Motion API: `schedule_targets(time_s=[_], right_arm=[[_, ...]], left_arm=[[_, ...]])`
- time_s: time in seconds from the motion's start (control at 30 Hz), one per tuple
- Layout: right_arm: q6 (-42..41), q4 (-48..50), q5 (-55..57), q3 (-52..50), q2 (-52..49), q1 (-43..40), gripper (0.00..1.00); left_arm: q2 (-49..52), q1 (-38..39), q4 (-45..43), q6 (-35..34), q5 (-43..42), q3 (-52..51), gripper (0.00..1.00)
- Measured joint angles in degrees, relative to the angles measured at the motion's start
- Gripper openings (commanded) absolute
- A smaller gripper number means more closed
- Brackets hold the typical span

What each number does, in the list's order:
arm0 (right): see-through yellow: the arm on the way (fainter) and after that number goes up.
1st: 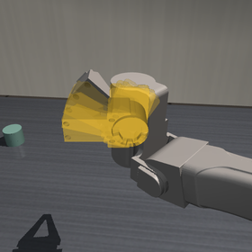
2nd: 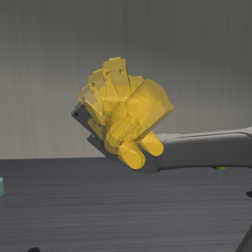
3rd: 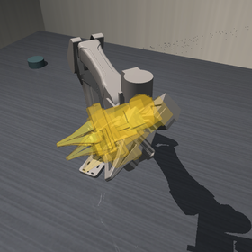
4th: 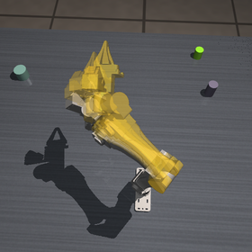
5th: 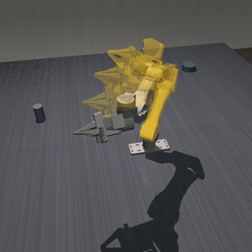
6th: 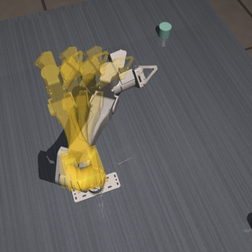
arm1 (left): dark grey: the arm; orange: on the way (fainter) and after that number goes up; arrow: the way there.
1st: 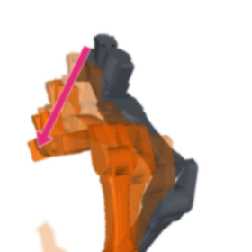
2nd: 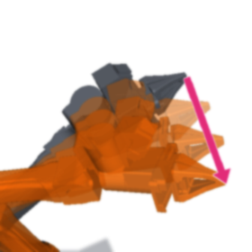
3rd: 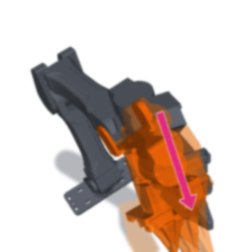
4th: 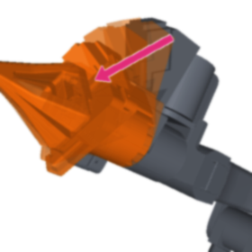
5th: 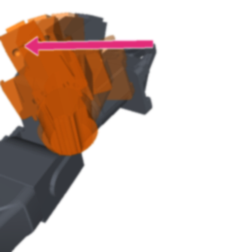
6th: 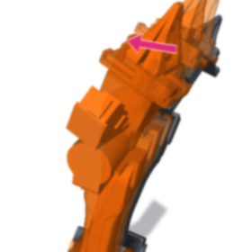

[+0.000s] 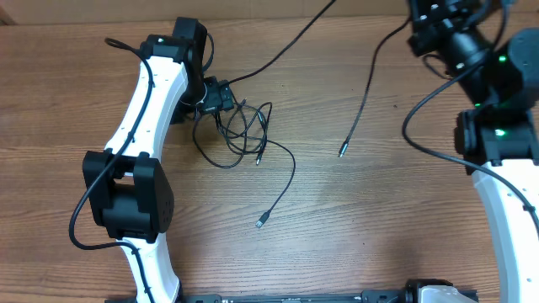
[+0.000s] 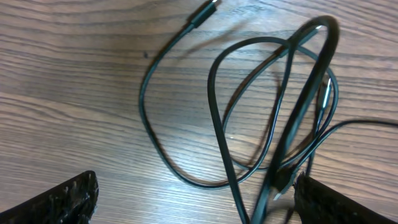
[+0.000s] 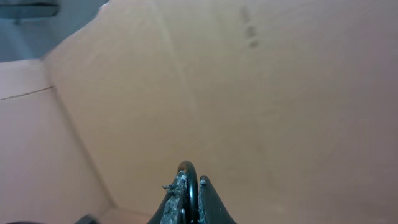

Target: Untangle cables

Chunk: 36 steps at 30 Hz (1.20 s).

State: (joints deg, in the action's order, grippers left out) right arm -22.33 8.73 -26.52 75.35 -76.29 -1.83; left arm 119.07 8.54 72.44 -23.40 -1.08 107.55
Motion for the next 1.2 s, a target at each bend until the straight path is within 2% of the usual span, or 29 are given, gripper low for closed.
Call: schedule_targets(time_s=[0.2,0.37,0.53,0.7,0.87,1.0,1.2], right_arm=[[-2.1,0.3,-0.9,0.0,0.2,-7.9,0.04],[-3.7,-1.1,-4.5,0.3,0.3,-11.5,0.04],[-4.3,-0.1,-5.7,0.3,0.3,-12.8,0.04],[-4.9,5.4,-4.4,0.4,0.4,-15.5,0.04],[-5.4,5.7,-0.8,0.5,0.6,-21.2,0.04],[-5.6,4.5,0.0,0.5,0.6,-25.7,0.04],[-5.8,3.2,0.2,0.5,0.6,-31.5,0.04]], left_arm=[[0.0,0.0,-0.5,0.0,1.7,0.0,1.00],[0.0,0.0,-4.6,0.0,-3.3,0.0,1.00],[0.0,0.0,-5.1,0.5,-7.4,0.0,1.00],[0.0,0.0,-2.2,8.3,-8.6,0.0,1.00],[0.0,0.0,2.0,20.7,-8.3,0.0,1.00],[0.0,-0.1,2.6,24.3,-6.9,0.0,1.00],[0.0,-0.1,1.7,25.7,-6.2,0.0,1.00]])
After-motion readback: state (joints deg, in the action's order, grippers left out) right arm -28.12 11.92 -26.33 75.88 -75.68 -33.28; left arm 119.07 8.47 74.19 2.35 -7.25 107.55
